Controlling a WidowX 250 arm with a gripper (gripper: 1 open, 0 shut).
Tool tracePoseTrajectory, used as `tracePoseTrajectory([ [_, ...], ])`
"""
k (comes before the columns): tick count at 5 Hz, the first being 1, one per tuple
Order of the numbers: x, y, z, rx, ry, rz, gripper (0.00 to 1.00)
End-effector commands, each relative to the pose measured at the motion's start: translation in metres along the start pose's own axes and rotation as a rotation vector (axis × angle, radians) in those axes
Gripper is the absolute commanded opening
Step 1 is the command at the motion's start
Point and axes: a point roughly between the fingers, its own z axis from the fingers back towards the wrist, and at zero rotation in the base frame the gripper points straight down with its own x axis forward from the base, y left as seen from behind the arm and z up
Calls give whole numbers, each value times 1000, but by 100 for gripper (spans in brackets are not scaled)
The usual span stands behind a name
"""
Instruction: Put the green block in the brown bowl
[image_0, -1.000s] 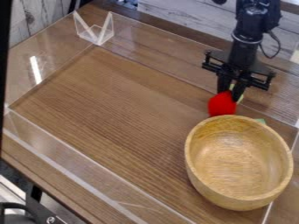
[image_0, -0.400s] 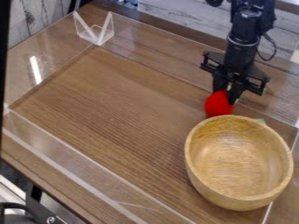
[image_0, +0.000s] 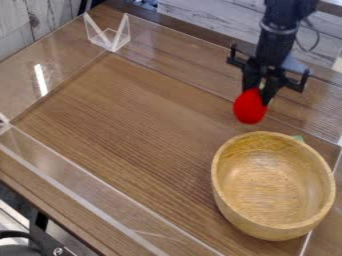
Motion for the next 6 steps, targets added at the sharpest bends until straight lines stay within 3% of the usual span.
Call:
tracePoseTrajectory([
  [1,0,-18,61,4,-129,18,0],
  [3,-63,-47,40,-3,-106,108,0],
  [4,-89,-49,45,-7,-97,162,0],
  [5,-107,-48,48,-8,-91,215,0],
  [6,-115,-48,48,-12,-79,263,0],
])
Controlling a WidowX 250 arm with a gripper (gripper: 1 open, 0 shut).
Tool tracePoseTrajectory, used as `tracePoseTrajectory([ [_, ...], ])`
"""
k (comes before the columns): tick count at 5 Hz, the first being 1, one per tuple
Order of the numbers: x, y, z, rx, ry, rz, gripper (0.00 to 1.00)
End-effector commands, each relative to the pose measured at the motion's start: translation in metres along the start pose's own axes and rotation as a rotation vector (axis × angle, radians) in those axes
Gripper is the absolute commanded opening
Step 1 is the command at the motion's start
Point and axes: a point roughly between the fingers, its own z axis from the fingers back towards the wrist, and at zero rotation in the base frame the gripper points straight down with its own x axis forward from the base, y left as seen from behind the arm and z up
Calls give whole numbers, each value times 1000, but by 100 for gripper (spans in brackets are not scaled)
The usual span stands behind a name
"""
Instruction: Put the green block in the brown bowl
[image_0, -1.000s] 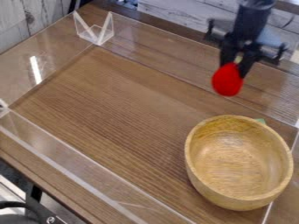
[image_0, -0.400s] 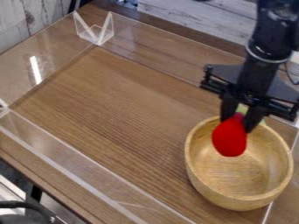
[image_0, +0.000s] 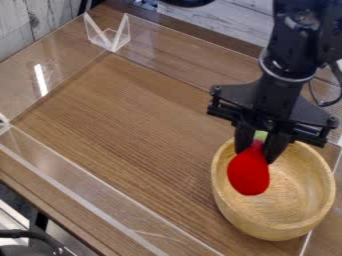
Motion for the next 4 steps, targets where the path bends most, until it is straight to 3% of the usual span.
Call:
tracePoseTrajectory([
  [1,-2,-5,-6,-47,-23,-35,0],
  [2,-4,-9,-25,-67,-7,-89,0],
  [4,1,-40,-24,-103,20,-197,0],
])
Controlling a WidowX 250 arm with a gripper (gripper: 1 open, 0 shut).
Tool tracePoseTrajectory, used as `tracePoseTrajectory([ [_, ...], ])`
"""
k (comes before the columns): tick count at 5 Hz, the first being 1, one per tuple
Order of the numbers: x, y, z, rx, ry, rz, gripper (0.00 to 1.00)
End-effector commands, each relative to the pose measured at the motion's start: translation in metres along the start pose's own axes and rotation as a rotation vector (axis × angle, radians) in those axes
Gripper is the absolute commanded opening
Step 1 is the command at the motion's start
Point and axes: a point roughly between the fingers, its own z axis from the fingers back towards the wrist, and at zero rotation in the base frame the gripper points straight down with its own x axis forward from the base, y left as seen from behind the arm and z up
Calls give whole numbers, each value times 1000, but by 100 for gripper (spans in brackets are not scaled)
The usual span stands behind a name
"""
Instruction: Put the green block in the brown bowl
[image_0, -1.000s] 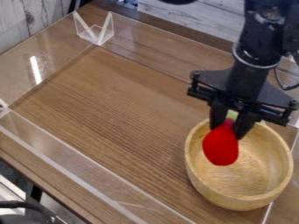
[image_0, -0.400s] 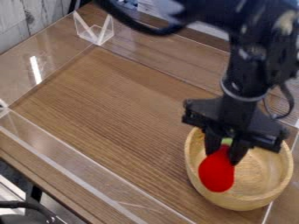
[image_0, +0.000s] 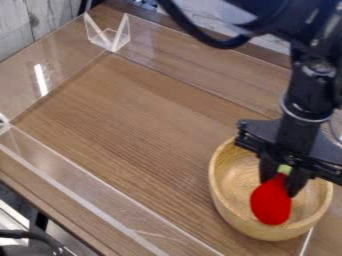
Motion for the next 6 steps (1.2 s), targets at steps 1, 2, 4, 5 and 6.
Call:
tracePoseTrajectory([
  [1,12,-5,14,-24,-45,-49,0],
  [2,16,-2,15,-21,-47,-89,0],
  [4,27,-2,11,-4,-53,-133,0],
  [5,26,-3,21,11,-64,-127,0],
  [6,22,-4,28,18,-75,-112,0],
])
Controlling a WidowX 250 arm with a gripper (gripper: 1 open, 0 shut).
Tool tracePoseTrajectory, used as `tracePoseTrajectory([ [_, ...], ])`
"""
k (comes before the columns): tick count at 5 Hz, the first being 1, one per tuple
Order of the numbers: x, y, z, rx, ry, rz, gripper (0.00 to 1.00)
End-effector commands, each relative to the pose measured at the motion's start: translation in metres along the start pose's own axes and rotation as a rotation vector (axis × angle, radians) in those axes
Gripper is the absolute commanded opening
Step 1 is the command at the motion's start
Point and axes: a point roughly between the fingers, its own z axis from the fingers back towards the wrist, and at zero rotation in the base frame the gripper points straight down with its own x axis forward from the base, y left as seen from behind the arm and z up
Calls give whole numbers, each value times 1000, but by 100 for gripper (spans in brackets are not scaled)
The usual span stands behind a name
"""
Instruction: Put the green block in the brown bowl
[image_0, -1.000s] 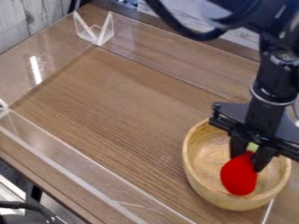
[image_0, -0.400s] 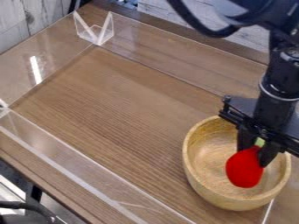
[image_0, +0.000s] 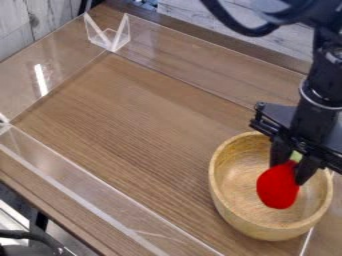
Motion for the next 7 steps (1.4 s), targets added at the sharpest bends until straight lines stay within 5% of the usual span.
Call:
tracePoseTrajectory([
  [1,5,-6,28,-23,-70,21,0],
  [2,0,-9,32,-25,-73,46,0],
  [3,0,-4,33,-33,-65,48,100],
  [4,-1,-2,33,-46,-59,11,100],
  [5,3,8,42,-67,-85,-9,0],
  [6,8,24,59,-91,-124,-10,100],
  [7,13,45,66,-112,-156,39,100],
])
